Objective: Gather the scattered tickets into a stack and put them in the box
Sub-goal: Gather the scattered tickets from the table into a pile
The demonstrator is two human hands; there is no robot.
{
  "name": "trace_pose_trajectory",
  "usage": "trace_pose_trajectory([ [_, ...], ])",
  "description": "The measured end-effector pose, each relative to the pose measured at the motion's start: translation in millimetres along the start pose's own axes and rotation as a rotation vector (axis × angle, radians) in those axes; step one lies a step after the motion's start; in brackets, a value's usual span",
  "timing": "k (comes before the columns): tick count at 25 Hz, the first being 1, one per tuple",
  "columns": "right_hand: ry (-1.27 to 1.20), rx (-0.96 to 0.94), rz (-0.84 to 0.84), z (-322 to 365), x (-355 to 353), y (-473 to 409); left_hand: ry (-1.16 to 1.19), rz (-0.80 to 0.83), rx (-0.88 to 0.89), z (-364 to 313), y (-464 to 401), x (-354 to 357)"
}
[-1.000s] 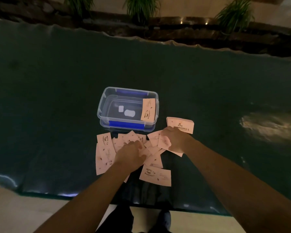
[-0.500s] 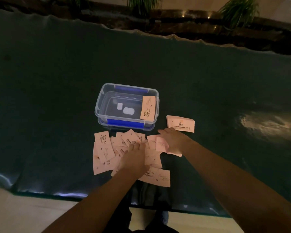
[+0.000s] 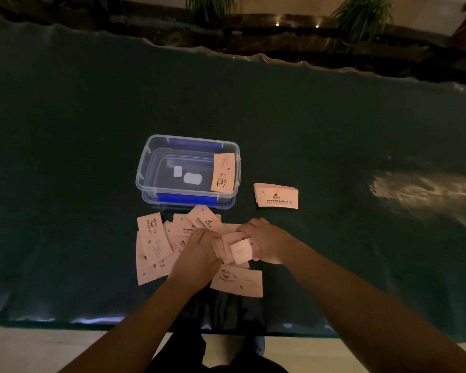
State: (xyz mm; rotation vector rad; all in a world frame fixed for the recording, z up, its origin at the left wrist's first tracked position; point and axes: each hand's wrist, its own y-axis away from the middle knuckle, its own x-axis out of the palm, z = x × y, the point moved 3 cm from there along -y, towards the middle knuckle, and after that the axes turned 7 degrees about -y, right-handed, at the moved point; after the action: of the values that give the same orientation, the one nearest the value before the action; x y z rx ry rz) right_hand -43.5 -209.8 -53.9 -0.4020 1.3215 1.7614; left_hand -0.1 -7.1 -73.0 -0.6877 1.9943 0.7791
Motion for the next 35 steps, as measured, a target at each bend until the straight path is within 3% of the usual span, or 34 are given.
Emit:
trace_pose_trajectory([
  [3,-0.003,0.038,-0.012,2,3,6,0.073,-0.025,-0.103,14,17,-4],
  [8,-0.202,0.172,-0.081,-6,1,16,0.000,0.148,-0.185,12,39,9],
  [14,-0.441,0.354,-0.157,-21,10,34,-0.268,0.194,0.005,-15,43,27],
  [18,-0.606,0.431,-0.207,-28,18,48,-0.291,0.251,-0.003,-26,29,33],
  [26,-1.134,0.650,-0.315,-24,52,67,-0.012,0.218,-0.199,-40,13,42],
  [32,-1.202,0.686,-0.361,-5,62,64,0.597,0.278,-0.384,-51,12,50],
  [35,-1.306,0.689,-0.429,0,62,61,0.658,0.302,-0.382,-56,13,46],
])
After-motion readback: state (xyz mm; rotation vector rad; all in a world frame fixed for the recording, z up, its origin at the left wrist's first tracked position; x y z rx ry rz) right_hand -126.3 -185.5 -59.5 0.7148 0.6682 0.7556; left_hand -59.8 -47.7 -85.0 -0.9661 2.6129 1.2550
